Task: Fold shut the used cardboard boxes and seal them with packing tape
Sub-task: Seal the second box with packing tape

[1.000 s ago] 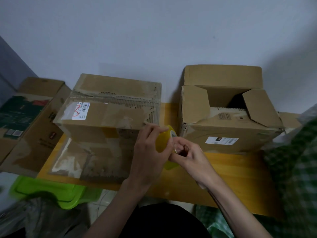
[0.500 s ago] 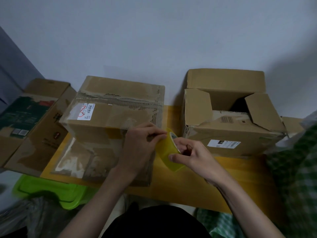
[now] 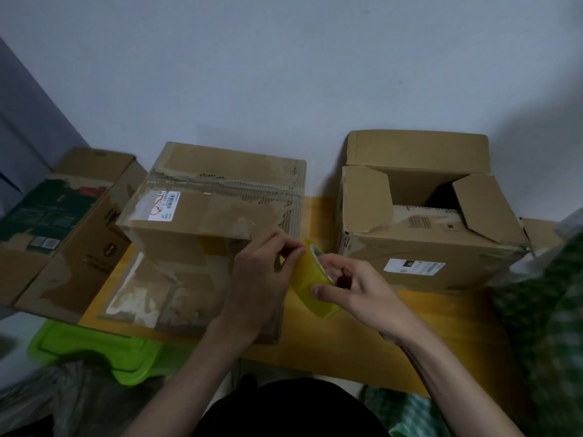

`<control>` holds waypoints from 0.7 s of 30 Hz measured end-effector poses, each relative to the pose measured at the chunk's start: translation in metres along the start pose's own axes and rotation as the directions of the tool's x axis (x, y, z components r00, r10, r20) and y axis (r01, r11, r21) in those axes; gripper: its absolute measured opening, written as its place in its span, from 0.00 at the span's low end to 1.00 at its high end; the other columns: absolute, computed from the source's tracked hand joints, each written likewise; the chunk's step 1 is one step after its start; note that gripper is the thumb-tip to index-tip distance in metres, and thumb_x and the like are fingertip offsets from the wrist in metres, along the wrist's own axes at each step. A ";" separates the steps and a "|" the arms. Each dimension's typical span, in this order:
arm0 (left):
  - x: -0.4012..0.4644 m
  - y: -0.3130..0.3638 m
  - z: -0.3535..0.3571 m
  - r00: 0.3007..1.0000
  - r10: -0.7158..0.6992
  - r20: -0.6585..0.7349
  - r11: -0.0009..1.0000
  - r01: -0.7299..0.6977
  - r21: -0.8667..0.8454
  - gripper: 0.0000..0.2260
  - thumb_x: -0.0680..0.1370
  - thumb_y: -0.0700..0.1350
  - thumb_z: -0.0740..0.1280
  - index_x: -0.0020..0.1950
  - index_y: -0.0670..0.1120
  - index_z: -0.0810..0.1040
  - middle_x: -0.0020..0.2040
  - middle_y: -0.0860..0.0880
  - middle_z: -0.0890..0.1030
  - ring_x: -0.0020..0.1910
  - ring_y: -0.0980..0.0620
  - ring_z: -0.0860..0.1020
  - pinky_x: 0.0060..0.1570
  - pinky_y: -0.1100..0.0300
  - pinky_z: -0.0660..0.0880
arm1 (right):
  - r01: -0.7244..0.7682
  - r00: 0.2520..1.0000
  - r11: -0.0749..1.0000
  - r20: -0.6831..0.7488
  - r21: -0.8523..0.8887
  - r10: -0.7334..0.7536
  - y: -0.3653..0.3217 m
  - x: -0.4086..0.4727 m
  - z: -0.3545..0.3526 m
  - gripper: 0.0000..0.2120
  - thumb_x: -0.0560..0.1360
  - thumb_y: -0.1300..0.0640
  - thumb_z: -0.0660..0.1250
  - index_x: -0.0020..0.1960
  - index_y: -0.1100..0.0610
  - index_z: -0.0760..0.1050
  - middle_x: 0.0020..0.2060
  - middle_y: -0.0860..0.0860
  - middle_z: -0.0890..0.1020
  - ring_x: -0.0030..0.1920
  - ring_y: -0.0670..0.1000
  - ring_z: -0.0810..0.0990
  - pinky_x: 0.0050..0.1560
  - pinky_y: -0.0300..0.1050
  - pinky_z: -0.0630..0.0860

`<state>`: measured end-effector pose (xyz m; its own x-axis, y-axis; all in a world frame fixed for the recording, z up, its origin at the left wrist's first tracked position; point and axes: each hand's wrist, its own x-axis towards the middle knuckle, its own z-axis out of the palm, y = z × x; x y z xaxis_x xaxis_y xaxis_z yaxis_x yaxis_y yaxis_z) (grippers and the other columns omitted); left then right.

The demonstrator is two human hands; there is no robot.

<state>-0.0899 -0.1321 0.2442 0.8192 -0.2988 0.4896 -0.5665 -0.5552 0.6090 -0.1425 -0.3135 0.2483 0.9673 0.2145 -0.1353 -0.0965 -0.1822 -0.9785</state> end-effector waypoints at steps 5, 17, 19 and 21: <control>-0.010 -0.004 0.004 1.000 0.010 0.016 1.000 -0.010 0.005 0.02 0.78 0.38 0.70 0.48 0.44 0.80 0.46 0.52 0.79 0.45 0.60 0.76 0.47 0.71 0.73 | -0.009 0.999 0.995 0.036 -0.101 0.013 0.001 -0.001 0.002 0.06 0.78 0.59 0.71 0.55 0.52 0.81 0.47 0.48 0.85 0.48 0.50 0.83 0.51 0.51 0.78; -0.016 -0.016 0.006 0.992 0.056 0.115 0.992 -0.068 0.110 0.03 0.80 0.38 0.67 0.51 0.46 0.75 0.48 0.57 0.70 0.45 0.63 0.69 0.47 0.77 0.67 | 0.037 0.993 0.965 0.114 -0.259 -0.007 0.001 0.001 0.000 0.08 0.78 0.51 0.70 0.55 0.54 0.79 0.45 0.52 0.83 0.45 0.51 0.80 0.49 0.55 0.76; -0.018 -0.017 0.007 0.991 0.051 0.125 0.989 -0.067 0.130 0.04 0.81 0.38 0.65 0.51 0.46 0.73 0.49 0.56 0.68 0.44 0.62 0.67 0.47 0.78 0.67 | 0.034 0.993 0.968 0.120 -0.248 -0.004 0.002 0.001 0.001 0.08 0.77 0.51 0.69 0.55 0.53 0.80 0.46 0.50 0.84 0.48 0.51 0.81 0.53 0.57 0.76; -0.020 -0.016 0.008 0.988 0.056 0.145 0.987 -0.077 0.142 0.06 0.81 0.38 0.63 0.51 0.48 0.70 0.49 0.56 0.67 0.44 0.62 0.65 0.48 0.79 0.66 | 0.020 0.992 0.969 0.125 -0.248 0.011 0.004 0.001 0.002 0.09 0.77 0.51 0.70 0.55 0.52 0.80 0.47 0.46 0.84 0.50 0.45 0.81 0.55 0.54 0.77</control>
<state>-0.0967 -0.1235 0.2202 0.7904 -0.4391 0.4271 -0.6093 -0.6352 0.4746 -0.1418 -0.3123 0.2442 0.9293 0.3306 -0.1645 -0.0156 -0.4098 -0.9121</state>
